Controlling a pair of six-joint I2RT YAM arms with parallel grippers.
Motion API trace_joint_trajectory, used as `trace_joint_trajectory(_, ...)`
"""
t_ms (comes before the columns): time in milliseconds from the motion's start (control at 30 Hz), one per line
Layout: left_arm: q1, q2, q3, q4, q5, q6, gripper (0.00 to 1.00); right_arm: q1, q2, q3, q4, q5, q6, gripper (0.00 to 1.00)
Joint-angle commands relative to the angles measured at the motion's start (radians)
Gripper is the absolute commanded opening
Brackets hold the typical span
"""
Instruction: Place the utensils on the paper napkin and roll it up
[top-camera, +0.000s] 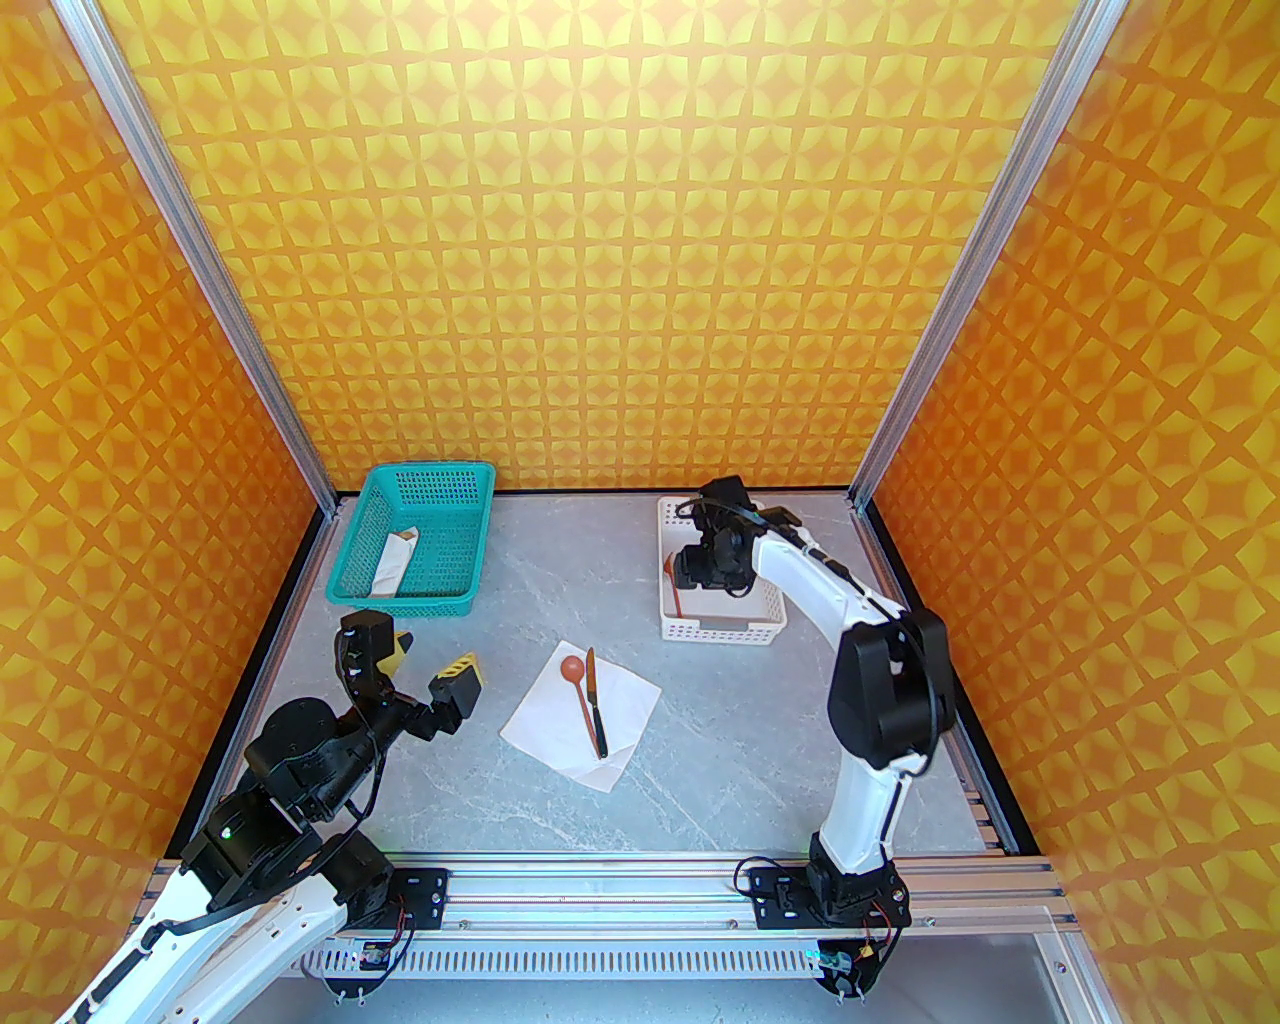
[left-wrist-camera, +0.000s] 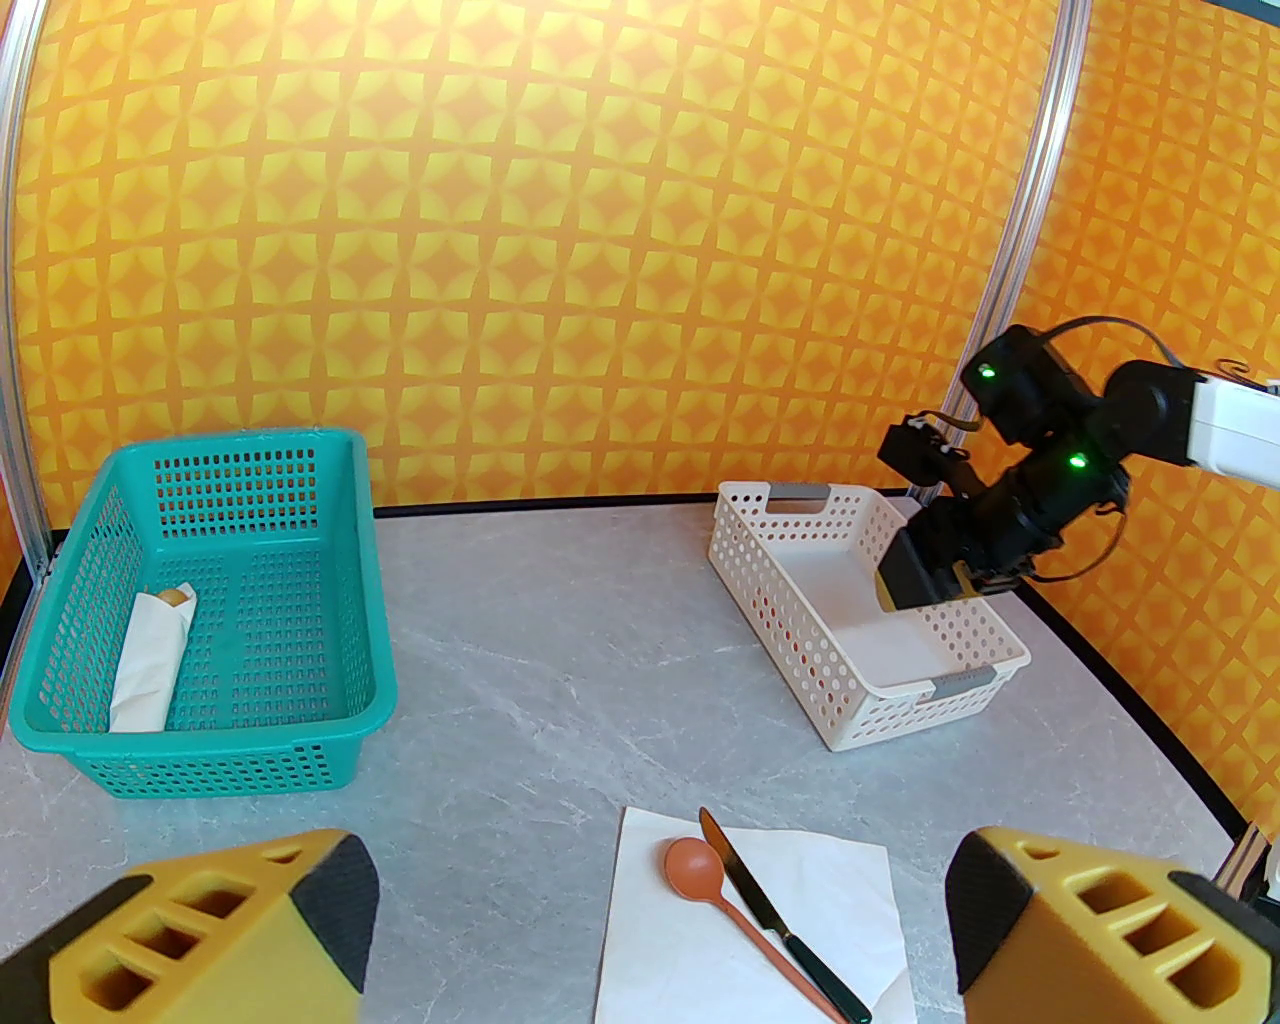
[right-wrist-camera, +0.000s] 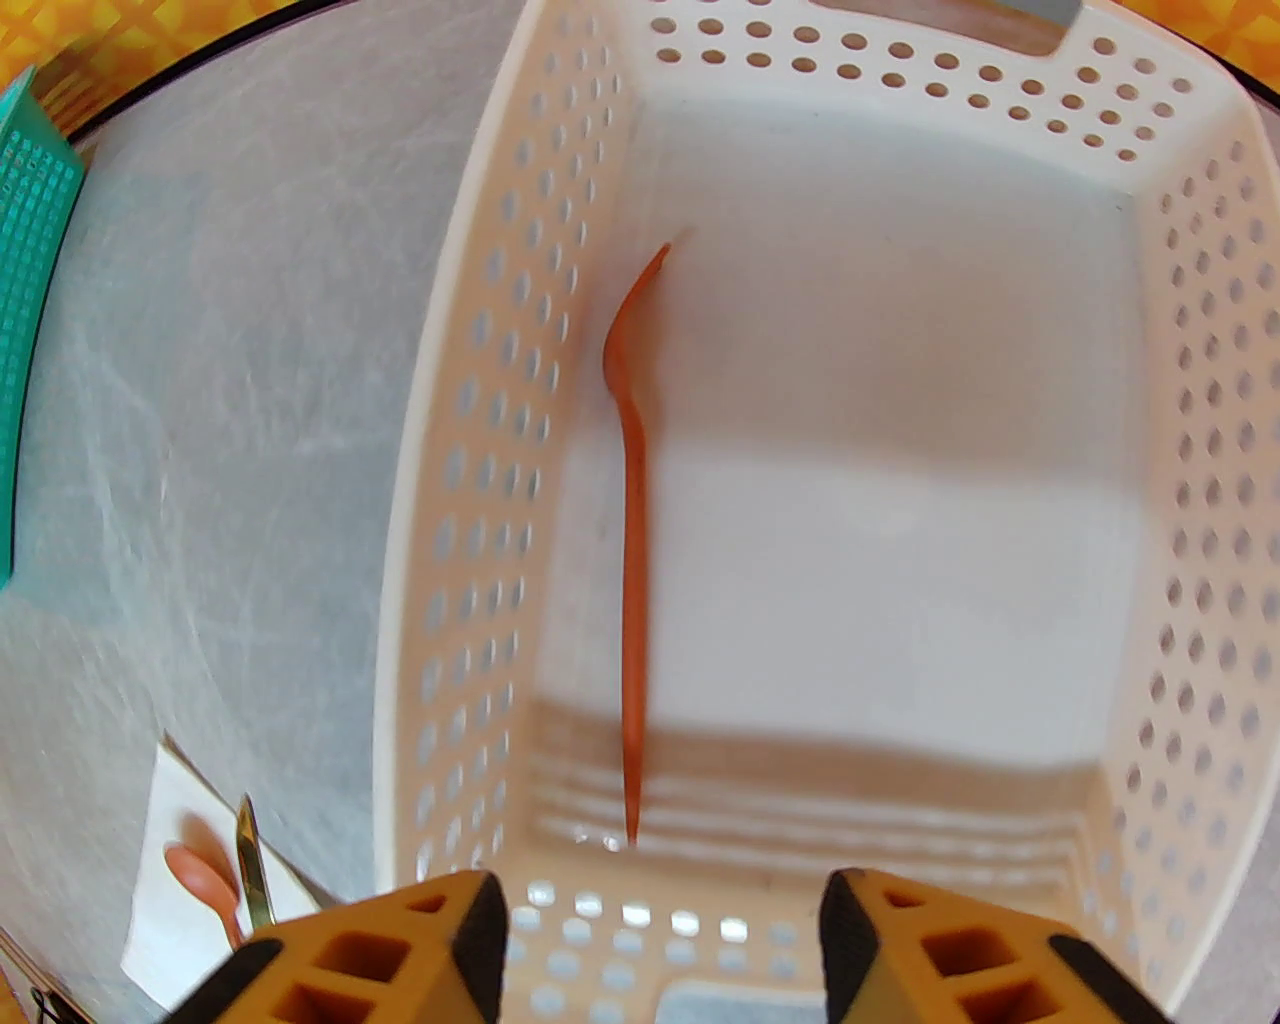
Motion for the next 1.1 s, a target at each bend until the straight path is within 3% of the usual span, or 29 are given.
trace_joint_trajectory(0, 0.009, -0.009, 0.005, -0.017, -0.001, 0.021, 0.99, -0.019, 0.062, 0.055, -0.028, -0.070, -0.011, 0.51)
trace_joint_trajectory(433, 0.009, 0.008, -0.001, 0.000, -0.002, 0.023, 0.99, -0.021, 0.213, 0.160, -0.056, -0.119, -0.024, 0.48)
trace_joint_trajectory(1067, 0.009, 0.023, -0.002, 0.008, -0.001, 0.020, 0.99, -0.017, 0.274, 0.167, -0.061, -0.150, -0.011, 0.46)
